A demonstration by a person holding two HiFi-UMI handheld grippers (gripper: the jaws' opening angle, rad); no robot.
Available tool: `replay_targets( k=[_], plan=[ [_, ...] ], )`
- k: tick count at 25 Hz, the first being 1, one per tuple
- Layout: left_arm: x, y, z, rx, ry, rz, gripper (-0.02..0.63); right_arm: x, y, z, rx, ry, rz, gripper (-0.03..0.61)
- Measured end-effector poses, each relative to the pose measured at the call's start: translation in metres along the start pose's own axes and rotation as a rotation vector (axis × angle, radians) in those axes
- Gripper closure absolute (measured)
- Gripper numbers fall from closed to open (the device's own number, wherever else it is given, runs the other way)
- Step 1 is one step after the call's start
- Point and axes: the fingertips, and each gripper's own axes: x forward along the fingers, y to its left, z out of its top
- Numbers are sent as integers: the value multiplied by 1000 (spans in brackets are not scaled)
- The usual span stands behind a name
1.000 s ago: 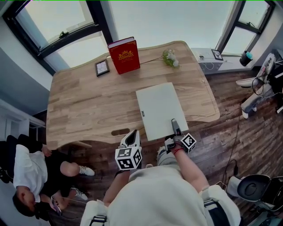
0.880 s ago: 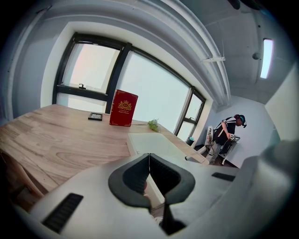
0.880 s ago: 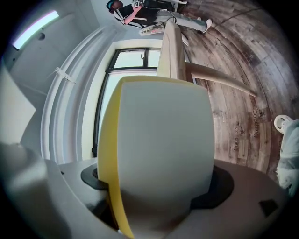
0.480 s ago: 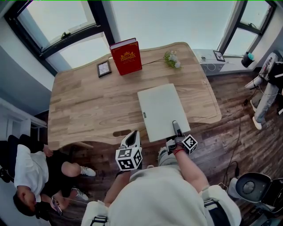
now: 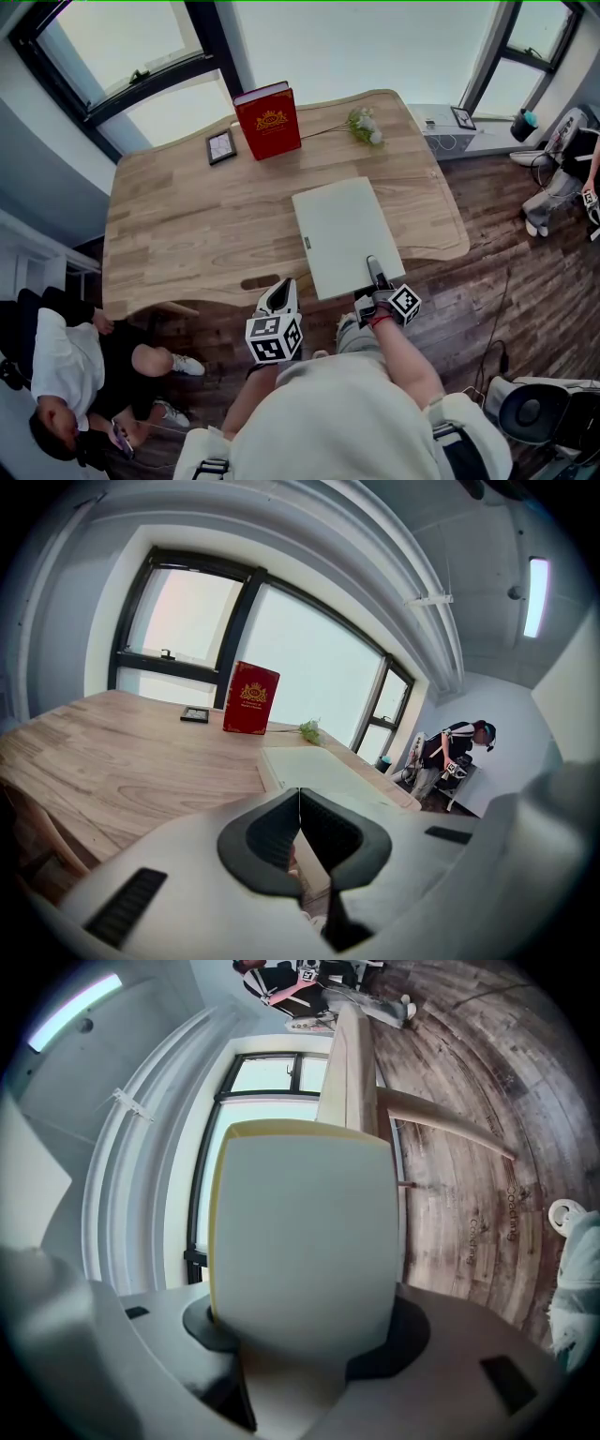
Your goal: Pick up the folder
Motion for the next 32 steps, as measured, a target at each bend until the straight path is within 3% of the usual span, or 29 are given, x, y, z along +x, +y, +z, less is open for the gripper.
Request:
replay_targets(
  k=[32],
  plan=[
    [-37,-27,-16,54,7,-116,592,-94,53,-20,-28,-3,130,298]
  ],
)
